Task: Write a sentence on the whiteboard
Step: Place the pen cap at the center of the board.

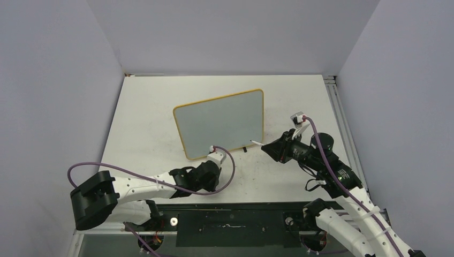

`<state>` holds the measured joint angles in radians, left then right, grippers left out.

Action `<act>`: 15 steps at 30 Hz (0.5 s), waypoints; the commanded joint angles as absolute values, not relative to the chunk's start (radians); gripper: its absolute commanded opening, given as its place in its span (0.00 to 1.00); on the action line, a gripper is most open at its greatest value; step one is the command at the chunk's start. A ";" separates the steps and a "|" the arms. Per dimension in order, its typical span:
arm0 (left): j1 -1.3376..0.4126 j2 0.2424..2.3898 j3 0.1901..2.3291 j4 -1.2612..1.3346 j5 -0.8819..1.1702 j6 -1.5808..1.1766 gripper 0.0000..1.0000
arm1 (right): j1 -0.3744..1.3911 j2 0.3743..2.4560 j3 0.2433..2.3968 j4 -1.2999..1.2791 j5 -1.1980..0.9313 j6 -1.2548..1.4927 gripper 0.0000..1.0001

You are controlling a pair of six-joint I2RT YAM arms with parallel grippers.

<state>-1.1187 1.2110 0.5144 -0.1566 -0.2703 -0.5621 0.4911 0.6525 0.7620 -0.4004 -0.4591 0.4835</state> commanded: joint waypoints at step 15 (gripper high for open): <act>-1.120 1.380 0.597 -0.047 -0.304 -0.609 0.33 | 0.487 0.631 0.729 -0.330 -0.408 0.503 0.05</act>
<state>-1.1183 1.3689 0.5568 -0.0891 -0.2890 -0.5934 0.4911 0.6437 0.7345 -0.3767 -0.4294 0.5072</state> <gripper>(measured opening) 0.285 0.151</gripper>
